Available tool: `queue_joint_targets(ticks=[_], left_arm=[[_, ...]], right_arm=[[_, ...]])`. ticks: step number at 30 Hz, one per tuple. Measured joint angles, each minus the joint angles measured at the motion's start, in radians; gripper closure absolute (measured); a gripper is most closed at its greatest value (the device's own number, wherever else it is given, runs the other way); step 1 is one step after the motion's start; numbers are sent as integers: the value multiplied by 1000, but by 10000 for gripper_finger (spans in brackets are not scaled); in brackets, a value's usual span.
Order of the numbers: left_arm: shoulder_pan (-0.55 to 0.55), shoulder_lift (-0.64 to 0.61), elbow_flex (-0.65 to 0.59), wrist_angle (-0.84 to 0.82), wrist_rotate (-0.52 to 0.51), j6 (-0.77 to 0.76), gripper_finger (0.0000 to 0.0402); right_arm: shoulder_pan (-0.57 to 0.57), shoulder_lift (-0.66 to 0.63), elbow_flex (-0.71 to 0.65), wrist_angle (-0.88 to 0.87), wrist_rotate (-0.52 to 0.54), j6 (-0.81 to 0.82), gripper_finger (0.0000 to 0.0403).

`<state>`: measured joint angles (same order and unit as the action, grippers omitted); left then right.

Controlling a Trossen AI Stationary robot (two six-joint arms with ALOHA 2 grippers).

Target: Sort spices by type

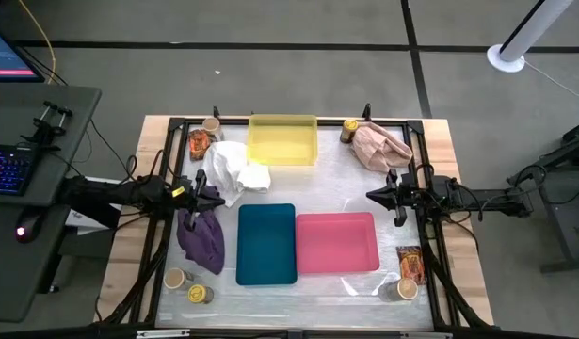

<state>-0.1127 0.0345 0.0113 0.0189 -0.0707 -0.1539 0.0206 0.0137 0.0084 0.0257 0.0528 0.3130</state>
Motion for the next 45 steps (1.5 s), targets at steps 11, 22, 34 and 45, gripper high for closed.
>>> queue_joint_targets(ticks=[11,22,34,45], left_arm=[[0,0,0,0,0,0,401],[0,0,0,0,0,0,401],[0,4,0,289,-63,-323,401],[15,463,342,217,-521,-258,401]], right_arm=[[0,0,0,0,0,0,398],[0,0,0,0,0,0,399],[0,0,0,0,0,0,399],[0,0,0,0,0,0,399]])
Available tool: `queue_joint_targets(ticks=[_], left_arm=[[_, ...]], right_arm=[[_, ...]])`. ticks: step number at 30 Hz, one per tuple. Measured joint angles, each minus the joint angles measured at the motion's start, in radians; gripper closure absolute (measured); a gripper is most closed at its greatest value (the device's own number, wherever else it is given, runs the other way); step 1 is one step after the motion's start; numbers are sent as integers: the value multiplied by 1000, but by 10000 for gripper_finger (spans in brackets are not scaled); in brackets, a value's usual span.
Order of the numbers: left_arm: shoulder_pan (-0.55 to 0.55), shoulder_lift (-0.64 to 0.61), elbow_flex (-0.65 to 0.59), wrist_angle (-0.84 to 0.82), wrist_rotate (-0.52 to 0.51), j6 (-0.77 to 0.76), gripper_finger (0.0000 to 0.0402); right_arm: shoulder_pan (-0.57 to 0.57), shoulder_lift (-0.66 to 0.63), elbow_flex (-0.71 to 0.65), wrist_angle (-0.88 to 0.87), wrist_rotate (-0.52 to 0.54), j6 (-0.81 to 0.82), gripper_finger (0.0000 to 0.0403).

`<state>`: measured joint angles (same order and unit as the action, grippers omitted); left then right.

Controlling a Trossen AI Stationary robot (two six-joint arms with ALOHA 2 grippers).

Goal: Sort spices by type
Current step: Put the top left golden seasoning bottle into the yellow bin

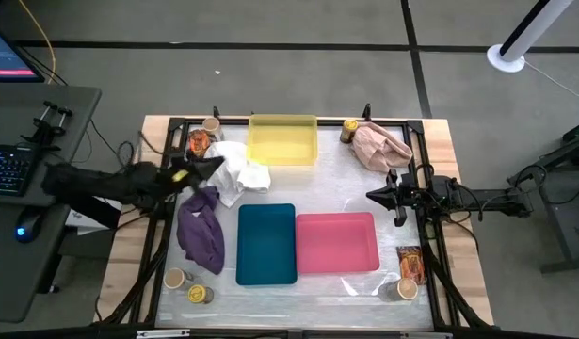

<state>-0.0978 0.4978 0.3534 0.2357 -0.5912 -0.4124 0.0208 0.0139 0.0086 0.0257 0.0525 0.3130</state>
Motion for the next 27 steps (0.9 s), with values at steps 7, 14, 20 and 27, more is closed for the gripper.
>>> queue_joint_targets(ticks=[7,14,20,27], left_arm=[[205,408,591,-833,-44,46,401],[422,690,961,-1302,-36,183,401],[646,800,976,-1291,20,352,388],[906,906,976,-1290,278,416,304]], right_arm=[[0,0,0,0,0,0,399],[0,0,0,0,0,0,399],[0,0,0,0,0,0,399],[0,0,0,0,0,0,399]])
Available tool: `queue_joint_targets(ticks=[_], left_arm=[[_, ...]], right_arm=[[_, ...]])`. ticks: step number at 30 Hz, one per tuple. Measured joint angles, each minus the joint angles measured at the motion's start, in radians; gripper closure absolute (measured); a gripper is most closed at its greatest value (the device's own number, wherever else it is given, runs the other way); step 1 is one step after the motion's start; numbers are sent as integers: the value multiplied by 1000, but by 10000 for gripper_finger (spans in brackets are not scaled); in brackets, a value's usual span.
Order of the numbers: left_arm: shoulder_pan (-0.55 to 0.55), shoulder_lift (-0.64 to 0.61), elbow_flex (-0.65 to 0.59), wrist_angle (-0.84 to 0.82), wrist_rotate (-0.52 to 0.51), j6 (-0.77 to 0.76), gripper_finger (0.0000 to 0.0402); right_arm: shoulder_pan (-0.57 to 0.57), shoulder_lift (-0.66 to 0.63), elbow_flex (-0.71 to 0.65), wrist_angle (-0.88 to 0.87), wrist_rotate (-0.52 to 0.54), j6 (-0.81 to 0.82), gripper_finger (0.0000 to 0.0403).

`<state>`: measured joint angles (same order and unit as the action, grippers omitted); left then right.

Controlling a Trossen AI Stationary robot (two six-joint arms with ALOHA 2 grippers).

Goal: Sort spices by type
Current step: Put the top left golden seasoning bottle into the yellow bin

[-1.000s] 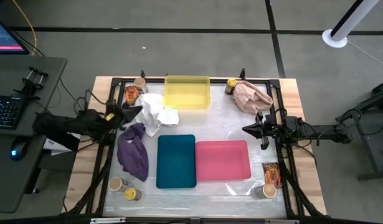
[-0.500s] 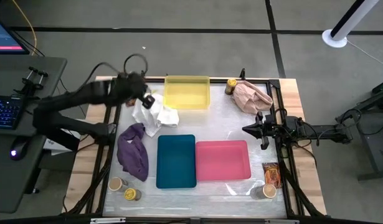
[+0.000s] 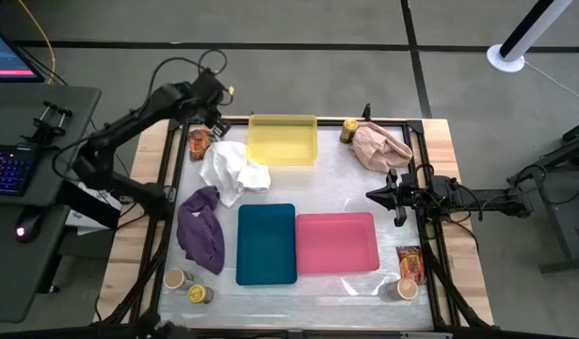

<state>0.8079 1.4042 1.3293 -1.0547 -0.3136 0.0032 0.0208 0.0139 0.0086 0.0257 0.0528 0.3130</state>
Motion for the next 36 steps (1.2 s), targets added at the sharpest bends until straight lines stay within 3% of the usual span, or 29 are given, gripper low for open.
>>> queue_joint_targets(ticks=[7,17,25,30,36], left_arm=[[101,31,0,-51,123,6,206],[139,99,0,-57,188,-28,94],[149,210,14,-41,186,-86,74],[149,217,48,-39,101,-98,74],[177,233,52,-53,97,-112,74]], right_arm=[[0,0,0,0,0,0,399],[0,0,0,0,0,0,399],[0,0,0,0,0,0,399],[0,0,0,0,0,0,399],[0,0,0,0,0,0,399]])
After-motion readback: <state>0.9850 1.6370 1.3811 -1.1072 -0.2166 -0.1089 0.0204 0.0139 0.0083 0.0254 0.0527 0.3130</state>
